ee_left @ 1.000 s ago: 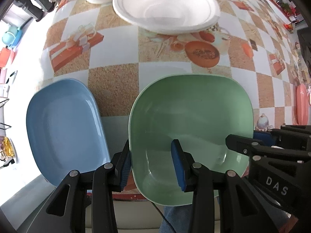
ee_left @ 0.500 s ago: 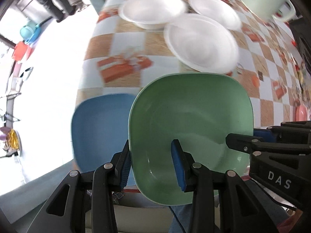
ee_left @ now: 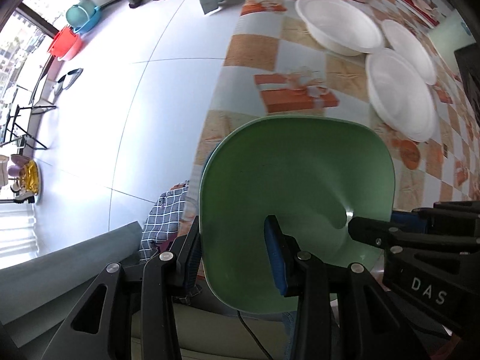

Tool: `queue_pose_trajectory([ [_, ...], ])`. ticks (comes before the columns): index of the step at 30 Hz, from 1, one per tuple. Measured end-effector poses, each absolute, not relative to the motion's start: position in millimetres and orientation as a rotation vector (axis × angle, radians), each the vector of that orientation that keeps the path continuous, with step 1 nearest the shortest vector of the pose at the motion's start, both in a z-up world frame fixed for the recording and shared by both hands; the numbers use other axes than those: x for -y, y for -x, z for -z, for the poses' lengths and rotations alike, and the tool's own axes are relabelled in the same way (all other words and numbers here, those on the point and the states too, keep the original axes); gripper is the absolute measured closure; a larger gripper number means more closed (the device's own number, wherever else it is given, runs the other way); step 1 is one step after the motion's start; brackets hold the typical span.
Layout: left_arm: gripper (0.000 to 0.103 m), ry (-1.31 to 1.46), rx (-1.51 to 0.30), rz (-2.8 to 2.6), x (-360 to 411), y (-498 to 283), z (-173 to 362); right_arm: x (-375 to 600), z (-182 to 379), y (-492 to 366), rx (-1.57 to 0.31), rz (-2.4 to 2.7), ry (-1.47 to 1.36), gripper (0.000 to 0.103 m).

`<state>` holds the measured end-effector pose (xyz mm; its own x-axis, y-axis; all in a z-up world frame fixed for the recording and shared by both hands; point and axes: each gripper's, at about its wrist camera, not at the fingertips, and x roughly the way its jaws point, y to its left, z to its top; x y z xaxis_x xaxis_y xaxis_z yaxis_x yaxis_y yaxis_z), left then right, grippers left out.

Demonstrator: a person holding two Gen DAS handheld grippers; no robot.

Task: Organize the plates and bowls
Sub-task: 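Carry the green plate with the right gripper onto the blue plate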

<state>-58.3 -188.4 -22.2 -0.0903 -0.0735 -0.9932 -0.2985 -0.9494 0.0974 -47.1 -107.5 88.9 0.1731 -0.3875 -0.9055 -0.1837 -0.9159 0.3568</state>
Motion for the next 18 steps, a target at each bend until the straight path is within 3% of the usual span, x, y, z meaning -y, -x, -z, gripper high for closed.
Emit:
queue_pose_trajectory([
  [11, 0.060, 2.052, -0.428, -2.145, 197, 67, 44, 115, -56, 46, 0.555, 1.818, -2.294, 0.082],
  [18, 0.036, 2.049, -0.452, -2.173, 189, 60, 37, 107, -57, 39, 0.551, 1.820, -2.266, 0.082],
])
